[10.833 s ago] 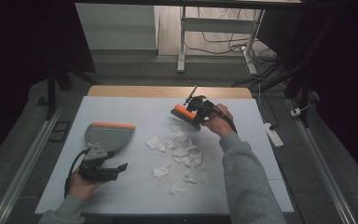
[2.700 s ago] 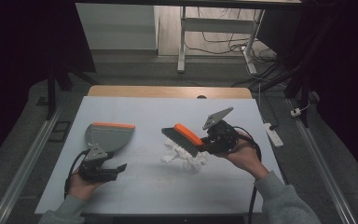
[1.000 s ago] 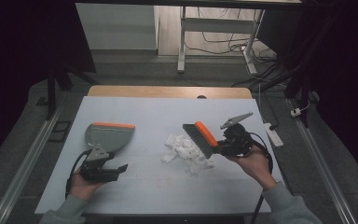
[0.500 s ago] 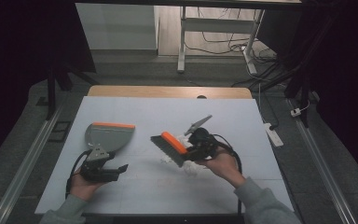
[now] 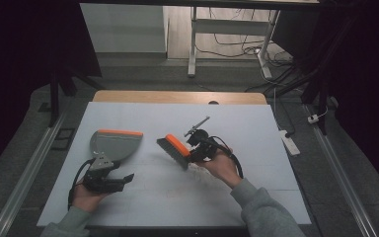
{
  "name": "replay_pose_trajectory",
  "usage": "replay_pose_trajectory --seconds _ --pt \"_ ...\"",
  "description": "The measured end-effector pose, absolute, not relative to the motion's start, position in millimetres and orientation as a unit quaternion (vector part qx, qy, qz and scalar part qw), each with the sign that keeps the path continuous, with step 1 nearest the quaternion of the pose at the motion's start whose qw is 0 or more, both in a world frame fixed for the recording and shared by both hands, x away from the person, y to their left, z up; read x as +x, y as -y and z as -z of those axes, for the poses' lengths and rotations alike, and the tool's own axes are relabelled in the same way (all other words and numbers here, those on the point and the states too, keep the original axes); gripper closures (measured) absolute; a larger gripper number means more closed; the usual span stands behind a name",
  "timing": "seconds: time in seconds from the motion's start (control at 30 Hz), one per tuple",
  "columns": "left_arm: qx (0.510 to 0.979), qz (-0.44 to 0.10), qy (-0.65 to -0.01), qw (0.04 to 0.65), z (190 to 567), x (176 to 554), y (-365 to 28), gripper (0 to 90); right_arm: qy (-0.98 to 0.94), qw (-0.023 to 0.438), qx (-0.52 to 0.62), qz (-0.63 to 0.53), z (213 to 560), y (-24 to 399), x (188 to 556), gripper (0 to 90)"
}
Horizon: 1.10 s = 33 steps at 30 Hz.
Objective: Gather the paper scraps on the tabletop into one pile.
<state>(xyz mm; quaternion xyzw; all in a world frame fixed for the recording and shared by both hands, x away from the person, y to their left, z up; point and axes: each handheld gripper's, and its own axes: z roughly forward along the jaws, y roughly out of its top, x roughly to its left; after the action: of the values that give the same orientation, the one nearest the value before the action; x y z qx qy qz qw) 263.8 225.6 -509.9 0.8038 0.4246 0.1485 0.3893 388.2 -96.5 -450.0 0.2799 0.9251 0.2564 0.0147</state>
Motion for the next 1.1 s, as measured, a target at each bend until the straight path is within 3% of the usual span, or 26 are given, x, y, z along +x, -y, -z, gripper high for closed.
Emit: replay_pose_trajectory --seconds 0.2,0.5,1.1 --pt "0.801 -0.148 -0.429 0.392 509 264 -226 28.7 -0.915 -0.004 0.261 -0.307 428 111 376 71.1" --pt "0.802 -0.149 -0.428 0.389 509 264 -225 28.7 -0.901 0.015 0.272 -0.337 403 150 365 71.1" --pt "0.802 -0.15 -0.423 0.394 507 262 -224 28.7 -0.862 0.068 0.333 -0.377 423 236 341 71.1"
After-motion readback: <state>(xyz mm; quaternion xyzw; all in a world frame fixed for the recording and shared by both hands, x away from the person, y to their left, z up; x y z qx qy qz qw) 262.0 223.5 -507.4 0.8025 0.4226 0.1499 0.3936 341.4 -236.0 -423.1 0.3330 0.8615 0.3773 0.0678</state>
